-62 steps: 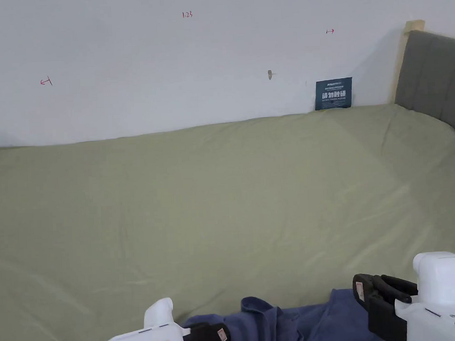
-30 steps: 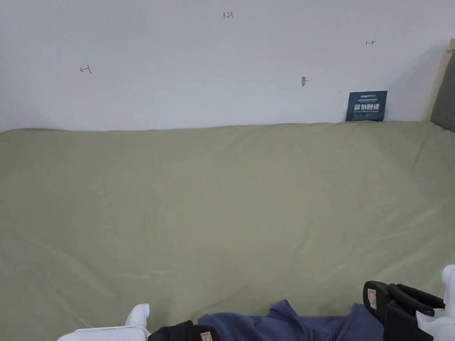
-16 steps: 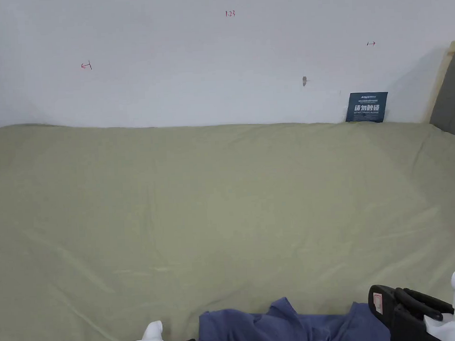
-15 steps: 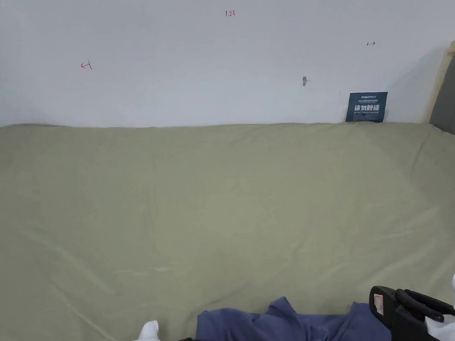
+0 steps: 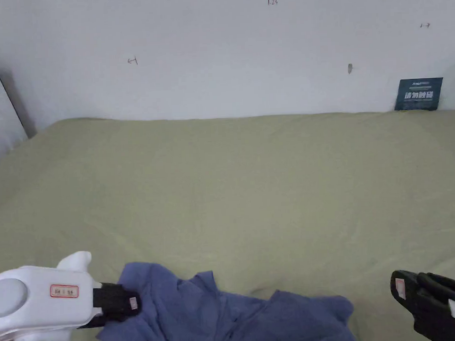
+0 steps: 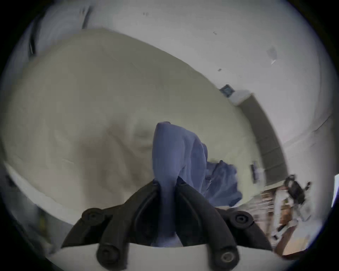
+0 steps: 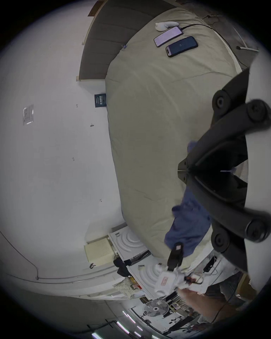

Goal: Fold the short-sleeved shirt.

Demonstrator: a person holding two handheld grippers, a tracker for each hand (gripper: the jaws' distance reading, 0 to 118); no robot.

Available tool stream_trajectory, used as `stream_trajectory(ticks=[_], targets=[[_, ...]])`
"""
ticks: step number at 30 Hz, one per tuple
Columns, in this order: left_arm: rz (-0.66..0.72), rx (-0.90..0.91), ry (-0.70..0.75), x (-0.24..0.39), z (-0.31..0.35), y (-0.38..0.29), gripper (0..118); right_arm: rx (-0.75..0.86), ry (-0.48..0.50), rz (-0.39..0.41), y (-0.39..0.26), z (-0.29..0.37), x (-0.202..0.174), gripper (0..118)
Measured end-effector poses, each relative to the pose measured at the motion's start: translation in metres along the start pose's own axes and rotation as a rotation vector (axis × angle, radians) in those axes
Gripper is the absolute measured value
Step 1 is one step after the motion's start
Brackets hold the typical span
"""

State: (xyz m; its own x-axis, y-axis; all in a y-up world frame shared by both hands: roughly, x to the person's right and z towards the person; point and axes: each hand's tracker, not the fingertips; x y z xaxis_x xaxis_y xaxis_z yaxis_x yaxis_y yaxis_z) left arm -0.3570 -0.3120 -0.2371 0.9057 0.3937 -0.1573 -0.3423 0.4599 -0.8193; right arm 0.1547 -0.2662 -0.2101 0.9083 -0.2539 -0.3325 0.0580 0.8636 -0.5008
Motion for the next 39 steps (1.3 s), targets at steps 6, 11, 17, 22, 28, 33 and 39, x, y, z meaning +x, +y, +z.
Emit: stream_trajectory(ticks=[6, 11, 17, 22, 28, 33, 39], targets=[[-0.188, -0.018, 0.136, 0.052, 0.017, -0.003, 9, -0.007, 0.024, 0.012, 0.001, -0.002, -0.009, 0], [-0.243, -0.106, -0.139, 0.111, -0.034, -0.013, 9, -0.011, 0.012, 0.014, -0.001, 0.007, -0.009, 0], [-0.235, -0.252, -0.289, 0.172, -0.108, -0.03, 9, 0.01, -0.021, -0.012, -0.002, 0.023, 0.004, 0], [-0.076, -0.291, -0.398, 0.155, -0.148, -0.039, 51, 0.012, -0.051, -0.015, -0.004, 0.032, 0.016, 0], [0.029, -0.146, -0.546, 0.119, -0.128, -0.037, 86, 0.0, -0.039, -0.017, -0.007, 0.026, 0.014, 0], [0.174, -0.125, -0.572, 0.088, -0.136, -0.043, 38, -0.019, 0.006, -0.001, -0.012, 0.02, 0.001, 0], [0.176, -0.182, -0.579, 0.119, -0.194, -0.092, 0, 0.011, 0.022, -0.001, -0.01, 0.03, -0.004, 0]])
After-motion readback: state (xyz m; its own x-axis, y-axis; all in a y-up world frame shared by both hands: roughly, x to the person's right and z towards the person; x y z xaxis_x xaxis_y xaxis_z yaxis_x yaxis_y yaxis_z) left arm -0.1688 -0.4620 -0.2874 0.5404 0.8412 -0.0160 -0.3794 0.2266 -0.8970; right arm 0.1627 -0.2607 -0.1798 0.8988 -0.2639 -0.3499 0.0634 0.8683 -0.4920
